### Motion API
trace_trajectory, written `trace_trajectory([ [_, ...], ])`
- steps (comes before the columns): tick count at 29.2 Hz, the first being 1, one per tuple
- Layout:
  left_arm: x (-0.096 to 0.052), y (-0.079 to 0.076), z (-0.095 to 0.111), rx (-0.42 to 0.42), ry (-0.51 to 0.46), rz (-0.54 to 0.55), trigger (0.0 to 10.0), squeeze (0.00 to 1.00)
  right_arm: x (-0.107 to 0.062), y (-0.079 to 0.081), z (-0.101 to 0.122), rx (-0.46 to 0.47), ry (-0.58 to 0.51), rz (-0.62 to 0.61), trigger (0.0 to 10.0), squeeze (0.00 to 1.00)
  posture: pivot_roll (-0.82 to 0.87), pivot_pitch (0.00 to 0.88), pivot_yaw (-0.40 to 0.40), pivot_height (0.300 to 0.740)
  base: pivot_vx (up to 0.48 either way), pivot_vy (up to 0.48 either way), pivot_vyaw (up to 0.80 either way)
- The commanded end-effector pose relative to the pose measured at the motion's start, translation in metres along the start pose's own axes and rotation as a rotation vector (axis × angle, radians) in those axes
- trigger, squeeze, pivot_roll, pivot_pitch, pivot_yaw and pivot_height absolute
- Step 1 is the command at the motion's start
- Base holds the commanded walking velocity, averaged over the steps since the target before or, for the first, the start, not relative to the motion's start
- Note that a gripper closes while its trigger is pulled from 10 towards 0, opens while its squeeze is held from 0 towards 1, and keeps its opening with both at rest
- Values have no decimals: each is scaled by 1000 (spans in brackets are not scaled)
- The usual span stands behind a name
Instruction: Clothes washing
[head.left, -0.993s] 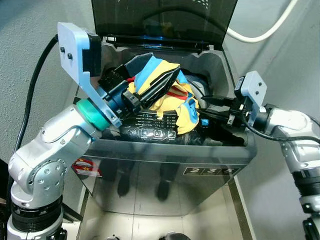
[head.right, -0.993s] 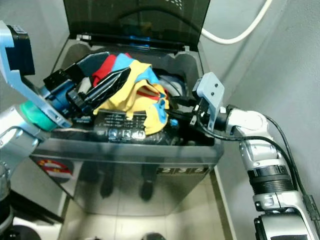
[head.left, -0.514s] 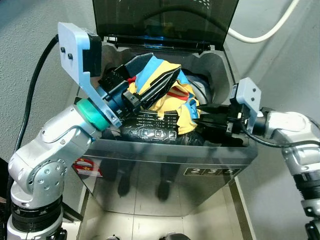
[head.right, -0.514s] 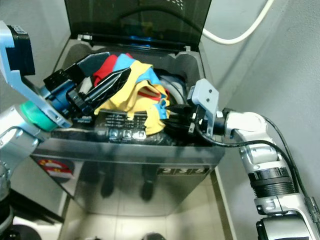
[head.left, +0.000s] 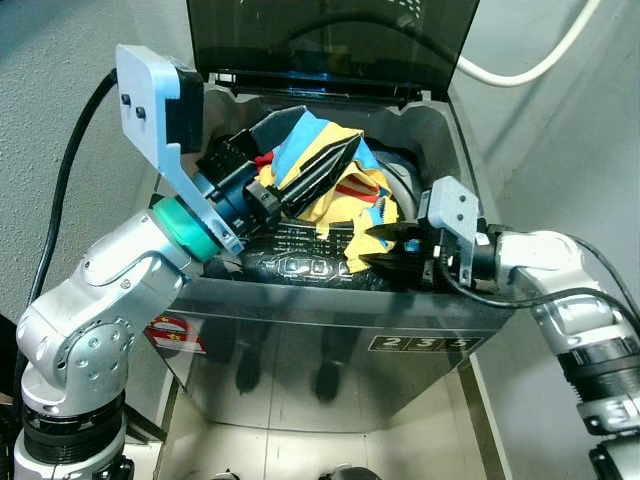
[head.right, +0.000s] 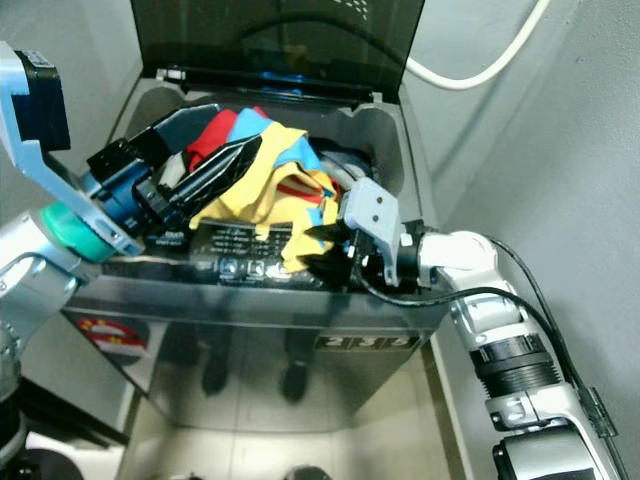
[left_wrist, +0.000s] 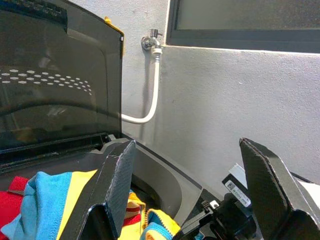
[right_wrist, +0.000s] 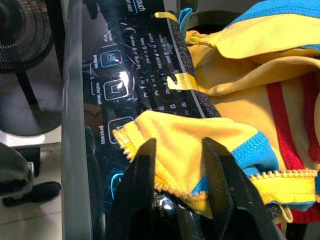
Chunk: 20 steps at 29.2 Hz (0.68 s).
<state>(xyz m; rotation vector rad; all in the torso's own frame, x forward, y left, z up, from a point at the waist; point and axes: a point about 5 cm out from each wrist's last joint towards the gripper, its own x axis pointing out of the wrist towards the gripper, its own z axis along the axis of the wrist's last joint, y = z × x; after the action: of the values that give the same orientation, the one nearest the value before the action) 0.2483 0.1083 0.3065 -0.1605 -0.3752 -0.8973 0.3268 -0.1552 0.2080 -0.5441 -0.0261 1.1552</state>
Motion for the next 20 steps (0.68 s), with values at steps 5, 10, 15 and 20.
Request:
trace_trajectory([
  [5,1,-4,2,5,-10,-14,10000,0,3,0,-10,8,68,-12,0,0,-18,0,-8,740,0,0,0],
  [10,1,-4,2,3,-11,-13,10000,0,3,0,-11,11,71,-17,0,0,-18,0,-9,740,0,0,0],
  [15,1,-3,2,2,-11,-13,10000,0,3,-1,-10,10,62,-26,0,0,-18,0,-8,740,0,0,0],
  [20,1,-3,2,-1,-9,-16,10000,0,22,-32,42,-76,-217,-279,10000,0,-24,0,-2,740,0,0,0],
])
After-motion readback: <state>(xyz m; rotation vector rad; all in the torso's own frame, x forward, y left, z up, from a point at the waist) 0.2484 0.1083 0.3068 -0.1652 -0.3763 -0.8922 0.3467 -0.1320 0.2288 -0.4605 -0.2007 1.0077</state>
